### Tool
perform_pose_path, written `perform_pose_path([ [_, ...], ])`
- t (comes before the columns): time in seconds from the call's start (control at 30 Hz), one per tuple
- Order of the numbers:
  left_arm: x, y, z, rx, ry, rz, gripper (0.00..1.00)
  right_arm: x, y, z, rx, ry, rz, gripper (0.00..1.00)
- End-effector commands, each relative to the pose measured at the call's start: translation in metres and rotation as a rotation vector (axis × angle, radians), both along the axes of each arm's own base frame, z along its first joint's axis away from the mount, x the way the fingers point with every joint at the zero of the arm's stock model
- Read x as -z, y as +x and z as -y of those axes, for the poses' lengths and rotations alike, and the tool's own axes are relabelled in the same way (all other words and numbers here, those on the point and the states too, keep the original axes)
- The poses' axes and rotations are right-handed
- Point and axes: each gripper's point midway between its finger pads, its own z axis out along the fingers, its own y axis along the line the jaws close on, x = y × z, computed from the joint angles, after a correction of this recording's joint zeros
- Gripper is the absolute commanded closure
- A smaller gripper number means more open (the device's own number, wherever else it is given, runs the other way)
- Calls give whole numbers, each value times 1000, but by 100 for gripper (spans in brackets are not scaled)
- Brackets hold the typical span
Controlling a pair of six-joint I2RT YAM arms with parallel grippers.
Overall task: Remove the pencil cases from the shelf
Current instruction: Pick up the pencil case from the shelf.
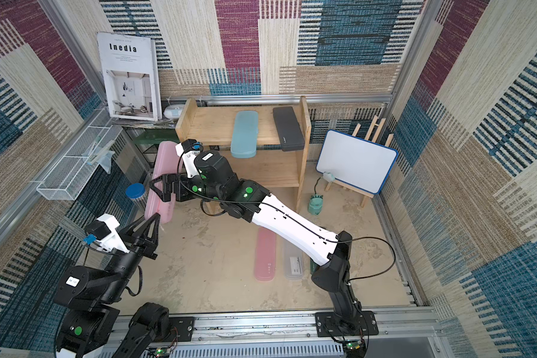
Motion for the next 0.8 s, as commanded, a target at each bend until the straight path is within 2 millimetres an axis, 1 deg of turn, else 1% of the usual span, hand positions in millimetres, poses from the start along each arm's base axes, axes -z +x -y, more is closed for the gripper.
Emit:
perform_pose_path([
  [0.0,-9,-5,1,16,-17,36,88,-12,-2,-5,-23,57,17,0],
  [0.1,-8,-5,1,15,-16,32,88,-14,-1,-6,-21,66,17,4],
  [0.17,-8,-6,1,14,-14,30,88,-12,-1,-6,-21,62,16,10],
  [0.27,-7,-6,0,9,-14,28,82,-12,-1,-5,-19,58,15,18],
  [0.37,-4,-4,0,5,-11,18,69,-10,-1,-5,-19,48,17,21],
  [0.5,0,-2,-7,-33,-26,6,39,-1,-2,0,-5,1,18,20],
  [0.57,3,0,-17,-89,-41,-10,29,17,-4,5,14,-66,17,19],
  [0.6,6,1,-23,-124,-49,-22,26,31,-6,9,30,-116,16,19],
  [0.7,10,2,-38,-207,-71,-45,22,83,-15,32,83,-268,-12,18],
  [0.73,12,3,-41,-222,-73,-52,22,110,-21,42,97,-322,-46,18],
  [0.77,13,3,-42,-232,-74,-56,22,130,-25,52,109,-358,-79,18],
])
